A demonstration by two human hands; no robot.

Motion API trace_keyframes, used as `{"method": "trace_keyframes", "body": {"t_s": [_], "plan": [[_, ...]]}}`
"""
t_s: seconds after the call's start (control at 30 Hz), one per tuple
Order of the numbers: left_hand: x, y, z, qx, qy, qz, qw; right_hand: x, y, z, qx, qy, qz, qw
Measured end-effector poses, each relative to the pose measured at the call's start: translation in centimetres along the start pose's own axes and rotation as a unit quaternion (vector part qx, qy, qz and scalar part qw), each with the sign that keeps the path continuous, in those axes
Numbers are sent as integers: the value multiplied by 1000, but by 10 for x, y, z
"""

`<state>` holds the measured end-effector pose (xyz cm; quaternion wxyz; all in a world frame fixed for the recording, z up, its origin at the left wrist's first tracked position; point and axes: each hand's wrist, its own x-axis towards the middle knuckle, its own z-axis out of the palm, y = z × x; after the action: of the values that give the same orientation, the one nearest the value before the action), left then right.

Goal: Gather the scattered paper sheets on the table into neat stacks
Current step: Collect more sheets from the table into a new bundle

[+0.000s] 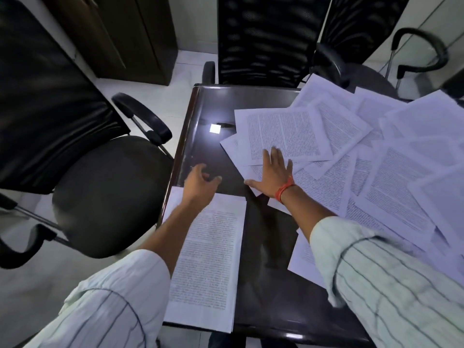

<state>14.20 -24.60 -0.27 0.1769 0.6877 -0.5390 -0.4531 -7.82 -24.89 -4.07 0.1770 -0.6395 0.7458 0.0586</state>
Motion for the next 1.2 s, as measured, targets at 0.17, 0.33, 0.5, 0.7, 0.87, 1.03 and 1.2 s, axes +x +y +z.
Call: {"method": "trace_keyframes", "body": {"t_s": [0.17,0.33,0.5,0.7,0.87,1.03,1.2], "plan": [[23,6,28,-141,-39,-69,987,12,10,20,14,14,8,1000],[24,-4,37,-164,-36,-86,982,-2,-1,28,7,95,-17,995],[27,-1,27,-206,-70,-110,970,3,-3,20,77,174,-28,981],[21,5,12,-484,-189,-240,820,-41,17,-3,318,230,-81,916],[12,8,21,-517,-250,-244,781,-119,68,5,235,217,-255,912],[4,25,42,-312,-260,-224,886,-148,117,4,209,176,-218,937],[-16,45,78,-136,-255,-170,942,-155,160,17,223,145,-188,946]]}}
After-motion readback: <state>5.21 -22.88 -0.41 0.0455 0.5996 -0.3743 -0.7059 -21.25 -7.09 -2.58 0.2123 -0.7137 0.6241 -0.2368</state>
